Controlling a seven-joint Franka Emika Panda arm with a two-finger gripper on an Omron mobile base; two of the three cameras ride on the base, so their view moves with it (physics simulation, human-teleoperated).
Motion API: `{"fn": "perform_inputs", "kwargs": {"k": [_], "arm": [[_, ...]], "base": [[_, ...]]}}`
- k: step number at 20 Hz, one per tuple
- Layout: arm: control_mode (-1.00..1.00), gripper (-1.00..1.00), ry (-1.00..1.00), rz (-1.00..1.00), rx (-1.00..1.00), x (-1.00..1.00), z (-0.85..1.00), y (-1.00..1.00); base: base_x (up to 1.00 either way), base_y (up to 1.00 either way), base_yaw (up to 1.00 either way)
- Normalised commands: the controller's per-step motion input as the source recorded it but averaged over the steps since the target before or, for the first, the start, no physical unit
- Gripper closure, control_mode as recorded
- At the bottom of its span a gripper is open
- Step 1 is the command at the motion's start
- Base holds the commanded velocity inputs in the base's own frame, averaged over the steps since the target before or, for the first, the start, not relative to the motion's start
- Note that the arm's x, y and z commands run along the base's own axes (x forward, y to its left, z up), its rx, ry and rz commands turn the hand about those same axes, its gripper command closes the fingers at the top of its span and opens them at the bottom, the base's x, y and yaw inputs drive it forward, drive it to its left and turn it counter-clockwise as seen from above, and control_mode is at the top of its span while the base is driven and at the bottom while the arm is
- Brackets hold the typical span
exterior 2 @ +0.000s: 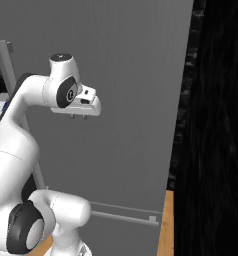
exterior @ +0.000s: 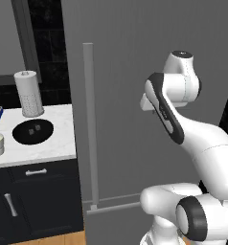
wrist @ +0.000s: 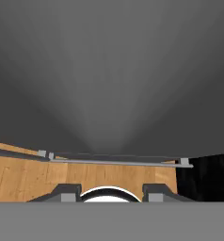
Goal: Grab a lemon wedge from the fridge and one ice cube from the ice bowl, and put them in the glass of lemonade.
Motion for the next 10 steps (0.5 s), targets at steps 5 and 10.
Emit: {"fn": "perform_inputs", "kwargs": {"k": [5,10], "arm": [[-1.00,-1.00,0.00,0.02,0.00,-0.47,0.00,-0.03],[-1.00,-1.00,0.00,0.02,0.06,-0.89,0.00,-0.18]], "base": [[0.00,0.00,0.00],[0.00,0.00,0.00]]}}
